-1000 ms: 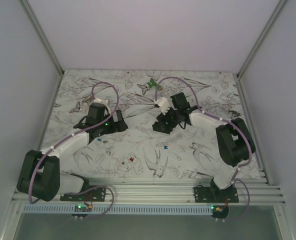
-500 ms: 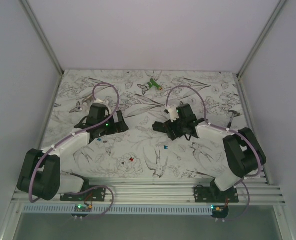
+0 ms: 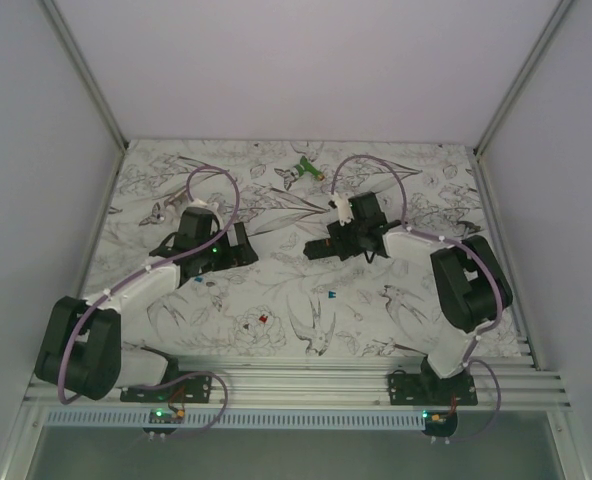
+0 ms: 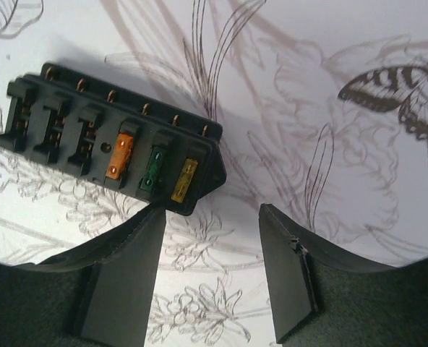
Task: Snap on the fuse box
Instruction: Adjust the fuse box base at the center of the board, then pick up the fuse from the center of the board.
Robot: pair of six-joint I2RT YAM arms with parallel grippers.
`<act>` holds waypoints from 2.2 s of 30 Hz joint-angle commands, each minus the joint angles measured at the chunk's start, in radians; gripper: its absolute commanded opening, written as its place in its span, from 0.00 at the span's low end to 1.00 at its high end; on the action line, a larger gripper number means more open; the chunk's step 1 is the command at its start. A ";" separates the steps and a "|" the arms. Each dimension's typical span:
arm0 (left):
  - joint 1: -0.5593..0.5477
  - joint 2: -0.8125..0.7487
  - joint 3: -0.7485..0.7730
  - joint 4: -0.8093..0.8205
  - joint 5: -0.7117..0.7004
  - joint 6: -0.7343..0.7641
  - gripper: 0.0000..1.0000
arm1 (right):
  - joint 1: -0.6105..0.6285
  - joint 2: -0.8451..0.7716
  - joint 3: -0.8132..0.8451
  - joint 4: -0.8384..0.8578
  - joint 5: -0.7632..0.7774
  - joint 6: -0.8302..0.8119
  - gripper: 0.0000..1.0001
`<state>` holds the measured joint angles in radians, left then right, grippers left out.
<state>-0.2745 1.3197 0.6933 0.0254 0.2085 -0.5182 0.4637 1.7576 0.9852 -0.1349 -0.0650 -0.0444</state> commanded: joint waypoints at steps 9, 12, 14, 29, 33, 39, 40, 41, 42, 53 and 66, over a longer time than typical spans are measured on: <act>-0.003 0.010 -0.002 -0.022 0.017 -0.015 1.00 | -0.005 0.027 0.127 -0.039 0.020 0.003 0.60; -0.004 0.010 -0.004 -0.024 0.014 -0.016 1.00 | 0.008 -0.026 0.114 -0.105 0.015 -0.009 0.60; -0.003 0.011 -0.003 -0.024 0.014 -0.016 1.00 | 0.020 -0.066 0.097 -0.161 -0.007 -0.024 0.61; -0.004 -0.023 -0.022 -0.051 -0.007 -0.029 1.00 | 0.218 -0.078 0.164 -0.548 -0.102 -0.230 0.55; -0.003 -0.039 -0.033 -0.055 -0.025 -0.023 1.00 | 0.247 -0.038 0.190 -0.585 -0.100 -0.263 0.55; -0.004 -0.075 -0.035 -0.063 -0.035 -0.019 1.00 | 0.285 0.012 0.188 -0.595 -0.075 -0.285 0.55; -0.003 -0.076 -0.035 -0.064 -0.036 -0.019 1.00 | 0.286 0.015 0.187 -0.594 -0.075 -0.287 0.55; -0.003 -0.075 -0.034 -0.064 -0.036 -0.019 1.00 | 0.290 0.020 0.187 -0.595 -0.073 -0.290 0.55; -0.003 -0.074 -0.034 -0.064 -0.034 -0.018 1.00 | 0.293 0.026 0.188 -0.597 -0.072 -0.292 0.56; -0.004 -0.069 -0.030 -0.071 -0.049 -0.018 1.00 | 0.295 0.067 0.176 -0.528 0.052 -0.289 0.56; -0.004 -0.069 -0.029 -0.080 -0.050 -0.017 1.00 | 0.211 0.057 0.170 -0.469 0.028 -0.145 0.54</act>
<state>-0.2752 1.2560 0.6689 -0.0292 0.1627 -0.5385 0.6983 1.8210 1.1538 -0.6319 -0.0204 -0.2600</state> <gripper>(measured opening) 0.997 0.539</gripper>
